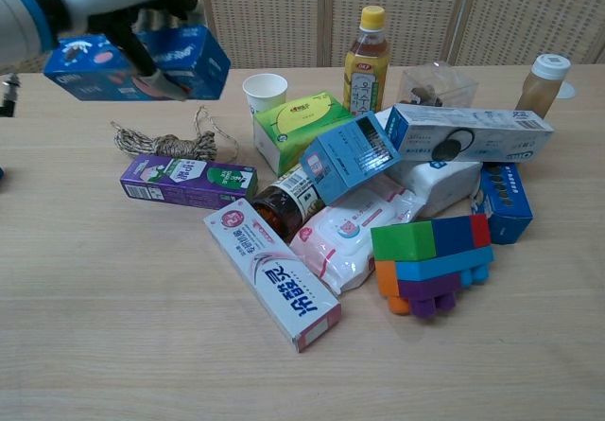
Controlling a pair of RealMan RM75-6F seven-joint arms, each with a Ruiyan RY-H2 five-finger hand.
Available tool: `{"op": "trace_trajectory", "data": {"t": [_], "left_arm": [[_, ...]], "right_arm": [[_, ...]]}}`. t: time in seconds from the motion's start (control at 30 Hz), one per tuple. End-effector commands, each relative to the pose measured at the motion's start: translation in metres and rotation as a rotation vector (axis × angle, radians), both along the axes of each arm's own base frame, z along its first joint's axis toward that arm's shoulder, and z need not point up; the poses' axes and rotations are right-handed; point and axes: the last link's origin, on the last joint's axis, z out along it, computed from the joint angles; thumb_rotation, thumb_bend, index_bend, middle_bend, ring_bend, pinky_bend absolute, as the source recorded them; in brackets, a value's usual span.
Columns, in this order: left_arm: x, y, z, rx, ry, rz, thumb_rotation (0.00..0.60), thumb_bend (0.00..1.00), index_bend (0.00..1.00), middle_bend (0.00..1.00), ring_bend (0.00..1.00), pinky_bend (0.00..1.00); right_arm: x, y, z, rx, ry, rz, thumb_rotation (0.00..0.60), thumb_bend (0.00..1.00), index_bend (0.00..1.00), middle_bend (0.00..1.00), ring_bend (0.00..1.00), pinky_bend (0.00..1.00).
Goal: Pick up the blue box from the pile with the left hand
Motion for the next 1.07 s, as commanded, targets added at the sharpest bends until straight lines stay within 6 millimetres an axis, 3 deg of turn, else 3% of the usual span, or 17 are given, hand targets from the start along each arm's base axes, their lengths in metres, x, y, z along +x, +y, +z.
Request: {"op": "trace_trajectory", "data": {"t": [0.03, 0.23, 0.43, 0.6, 1.07], "left_arm": [[-0.01, -0.018, 0.044, 0.067, -0.01, 0.024, 0.6, 0.14, 0.68, 0.78, 0.74, 0.64], [-0.017, -0.043, 0.08, 0.1, -0.053, 0.058, 0.6, 0.14, 0.68, 0.79, 0.75, 0.64], [-0.029, -0.06, 0.102, 0.126, -0.048, 0.083, 0.6, 0.14, 0.68, 0.79, 0.75, 0.64], [-0.031, -0.067, 0.107, 0.133, -0.074, 0.093, 0.6, 0.13, 0.68, 0.79, 0.75, 0.64], [-0.014, -0.074, 0.113, 0.142, -0.091, 0.06, 0.6, 0.14, 0.68, 0.79, 0.75, 0.64]], "right_arm": [[0.001, -0.003, -0.005, 0.011, -0.008, 0.007, 0.0, 0.19, 0.0, 0.12, 0.0, 0.0], [0.004, -0.01, -0.014, 0.029, -0.008, 0.03, 0.0, 0.19, 0.0, 0.12, 0.0, 0.0], [0.008, -0.014, -0.019, 0.031, 0.01, 0.053, 0.0, 0.19, 0.0, 0.12, 0.0, 0.0], [0.01, -0.011, -0.017, 0.025, 0.007, 0.068, 0.0, 0.19, 0.0, 0.12, 0.0, 0.0], [0.0, 0.008, -0.007, -0.002, -0.015, 0.05, 0.0, 0.19, 0.0, 0.12, 0.0, 0.0]]}}
